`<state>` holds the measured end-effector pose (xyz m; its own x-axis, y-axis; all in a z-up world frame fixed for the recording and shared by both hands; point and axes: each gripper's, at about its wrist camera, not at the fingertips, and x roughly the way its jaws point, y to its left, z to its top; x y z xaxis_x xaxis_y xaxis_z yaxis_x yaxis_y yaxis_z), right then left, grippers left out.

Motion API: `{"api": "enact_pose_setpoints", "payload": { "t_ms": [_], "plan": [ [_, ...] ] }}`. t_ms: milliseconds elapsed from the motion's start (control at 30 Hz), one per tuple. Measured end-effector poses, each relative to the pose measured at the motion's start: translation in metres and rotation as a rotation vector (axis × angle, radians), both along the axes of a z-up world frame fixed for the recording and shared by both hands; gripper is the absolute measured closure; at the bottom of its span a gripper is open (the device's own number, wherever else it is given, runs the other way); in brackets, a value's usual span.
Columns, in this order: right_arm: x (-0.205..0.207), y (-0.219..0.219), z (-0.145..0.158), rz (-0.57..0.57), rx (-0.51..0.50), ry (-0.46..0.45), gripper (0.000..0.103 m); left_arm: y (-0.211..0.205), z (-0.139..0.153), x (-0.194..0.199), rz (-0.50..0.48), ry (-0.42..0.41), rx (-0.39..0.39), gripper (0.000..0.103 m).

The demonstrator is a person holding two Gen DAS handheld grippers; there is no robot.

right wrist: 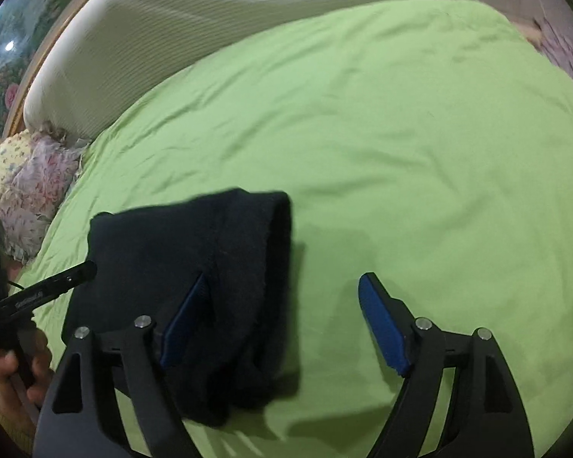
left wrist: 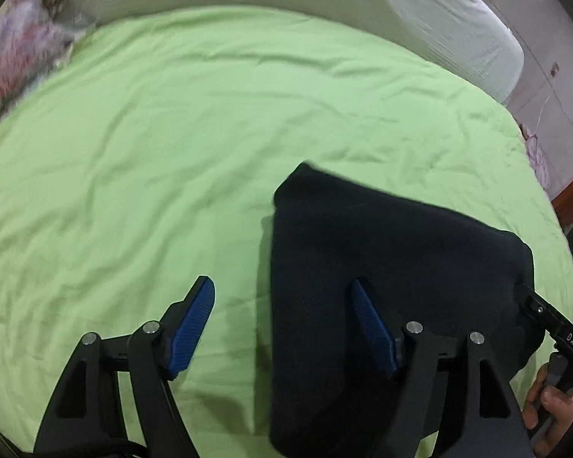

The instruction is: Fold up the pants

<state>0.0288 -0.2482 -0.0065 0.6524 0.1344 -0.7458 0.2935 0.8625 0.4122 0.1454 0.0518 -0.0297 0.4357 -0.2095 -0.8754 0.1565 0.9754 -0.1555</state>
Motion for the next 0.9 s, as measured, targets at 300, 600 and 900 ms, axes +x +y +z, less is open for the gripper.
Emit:
{"api": "enact_pose_setpoints", "payload": {
  "t_ms": [300, 600, 900],
  "plan": [
    [0.002, 0.022, 0.006, 0.142, 0.162, -0.084, 0.025, 0.024, 0.001, -0.016, -0.043, 0.082, -0.201, 0.030],
    [0.007, 0.019, -0.010, 0.187, 0.149, -0.065, 0.039, 0.020, -0.019, -0.019, -0.035, 0.077, -0.167, 0.032],
    [0.012, 0.017, -0.016, 0.228, 0.227, -0.062, 0.054, 0.013, -0.020, -0.023, -0.036, 0.088, -0.254, 0.061]
  ]
}}
